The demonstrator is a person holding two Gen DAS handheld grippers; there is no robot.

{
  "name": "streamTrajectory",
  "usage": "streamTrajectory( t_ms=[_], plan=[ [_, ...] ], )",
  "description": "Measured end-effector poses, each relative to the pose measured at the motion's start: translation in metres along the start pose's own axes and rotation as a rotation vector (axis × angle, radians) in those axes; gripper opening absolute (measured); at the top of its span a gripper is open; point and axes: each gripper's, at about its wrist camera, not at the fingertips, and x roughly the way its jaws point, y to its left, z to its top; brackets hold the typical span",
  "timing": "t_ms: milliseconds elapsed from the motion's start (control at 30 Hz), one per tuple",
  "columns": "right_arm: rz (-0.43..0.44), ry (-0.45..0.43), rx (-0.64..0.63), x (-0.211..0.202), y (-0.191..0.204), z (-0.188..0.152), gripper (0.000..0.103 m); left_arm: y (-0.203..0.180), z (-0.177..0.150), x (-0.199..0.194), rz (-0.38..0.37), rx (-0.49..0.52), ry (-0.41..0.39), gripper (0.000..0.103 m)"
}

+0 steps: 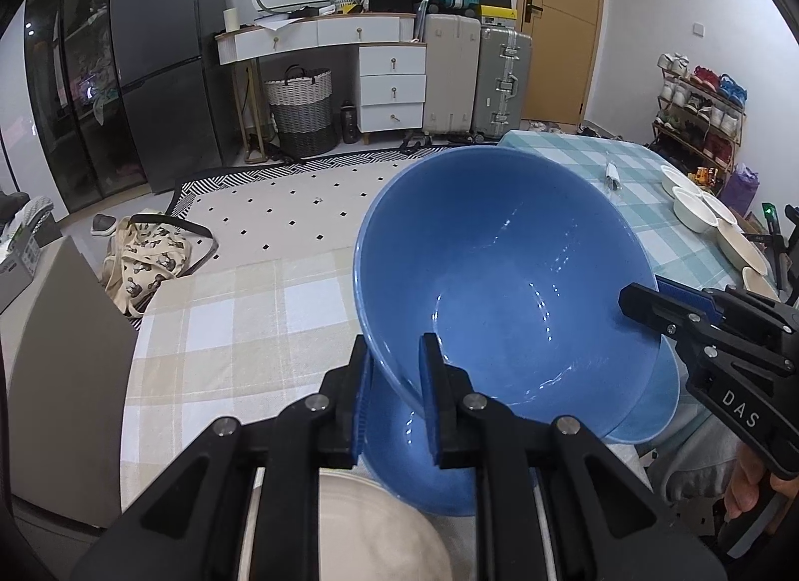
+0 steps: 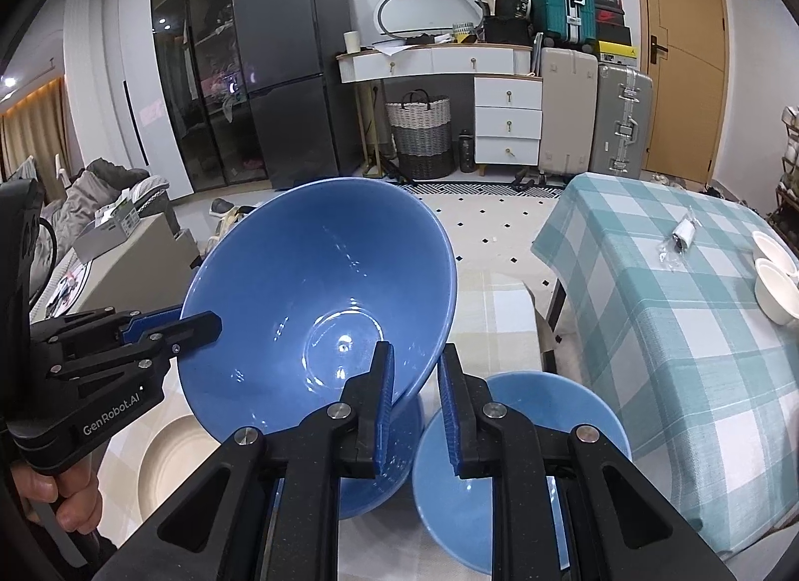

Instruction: Organize plates and bowls

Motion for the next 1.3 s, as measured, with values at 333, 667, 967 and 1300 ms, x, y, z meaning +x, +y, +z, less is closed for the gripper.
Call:
streamTrajectory(
  t_ms=[333,667,967,1300],
  plan=[
    [0.031,0.021,-0.041,-0.003,0.018,-0.014,0.019,0.012,-0.018,-0.003,0.016,-0.006,0.018,0.016],
    [0.032,0.089,-0.065,0.012,0.027,-0.039,0.020,0.012,-0.039,0.013,0.036,0.020,0.083,0.016],
    [0.023,0.137,-0.080,0.027,0.030,-0.048,0.020,0.011,-0.049,0.027,0.054,0.035,0.131,0.016],
    [-0.002,0.198,-0.101,0.045,0.031,-0.056,0.020,0.004,-0.057,0.042,0.081,0.072,0.178,0.017]
  ],
)
